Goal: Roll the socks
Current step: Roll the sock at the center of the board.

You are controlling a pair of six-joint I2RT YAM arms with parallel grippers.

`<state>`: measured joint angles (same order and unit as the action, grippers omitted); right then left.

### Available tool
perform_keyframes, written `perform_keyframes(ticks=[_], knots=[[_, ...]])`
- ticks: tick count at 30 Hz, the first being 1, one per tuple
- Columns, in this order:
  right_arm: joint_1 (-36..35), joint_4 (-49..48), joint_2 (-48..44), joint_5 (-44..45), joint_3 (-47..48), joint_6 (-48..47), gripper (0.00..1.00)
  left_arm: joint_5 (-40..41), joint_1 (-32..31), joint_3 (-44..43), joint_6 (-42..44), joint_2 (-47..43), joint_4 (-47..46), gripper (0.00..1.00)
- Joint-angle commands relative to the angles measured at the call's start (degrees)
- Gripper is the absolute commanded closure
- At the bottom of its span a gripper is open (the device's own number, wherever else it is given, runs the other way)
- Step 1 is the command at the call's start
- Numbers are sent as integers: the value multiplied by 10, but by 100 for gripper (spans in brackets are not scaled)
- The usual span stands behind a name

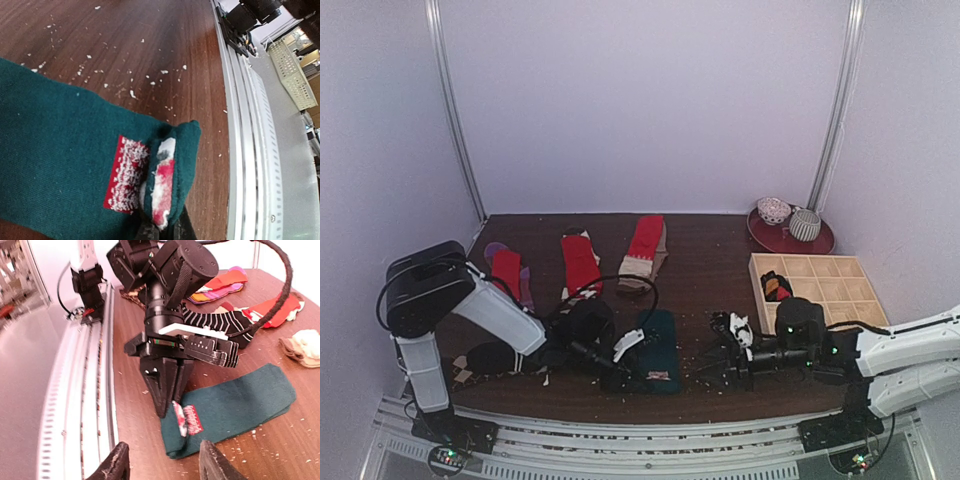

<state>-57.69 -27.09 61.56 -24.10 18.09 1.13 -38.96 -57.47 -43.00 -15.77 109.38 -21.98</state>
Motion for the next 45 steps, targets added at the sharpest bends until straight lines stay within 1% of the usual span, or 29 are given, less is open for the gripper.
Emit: perform_keyframes(ticks=[1, 4, 6, 9, 14, 22, 25, 27, 32, 34, 37, 38, 40, 41, 42, 43, 45], knots=[[-37, -3, 34, 131, 5, -132, 52, -8, 0, 16, -29, 55, 141, 100], [-68, 0, 88, 167, 22, -169, 52, -12, 2, 14, -31, 67, 137, 100], [-81, -18, 117, 174, 28, -181, 51, -15, 3, 12, -30, 72, 136, 100], [-84, -44, 152, 158, 32, -199, 50, -19, 4, 9, -27, 74, 140, 100], [-95, -26, 205, 123, 66, -216, 50, -14, 10, 5, -14, 77, 157, 100], [-99, -7, 267, 107, 95, -227, 53, -17, 15, 14, -14, 77, 152, 100], [-100, -5, 283, 119, 96, -225, 53, -21, 16, 18, -15, 77, 145, 100], [-99, -7, 292, 128, 97, -221, 56, -23, 15, 19, -16, 76, 142, 100], [-99, -2, 317, 132, 112, -201, 72, -29, 16, 15, -15, 75, 142, 100], [-97, 17, 330, 136, 124, -185, 78, -30, 16, 12, -14, 72, 142, 100], [-80, 48, 346, 107, 140, -137, 83, -20, 16, 10, -10, 56, 138, 86], [-72, 53, 347, 86, 143, -120, 83, -6, 16, 13, -10, 44, 136, 75], [-53, 59, 342, 24, 142, -72, 84, 27, 16, 25, 1, -2, 123, 48], [-45, 60, 341, 0, 141, -53, 84, 51, 16, 32, 5, -26, 116, 19], [-36, 62, 341, -21, 139, -34, 84, 67, 16, 39, 12, -54, 109, 4], [-25, 67, 343, -40, 137, -15, 84, 82, 16, 47, 20, -78, 100, 2], [-2, 75, 356, -91, 140, 24, 84, 110, 16, 63, 34, -132, 79, 2]])
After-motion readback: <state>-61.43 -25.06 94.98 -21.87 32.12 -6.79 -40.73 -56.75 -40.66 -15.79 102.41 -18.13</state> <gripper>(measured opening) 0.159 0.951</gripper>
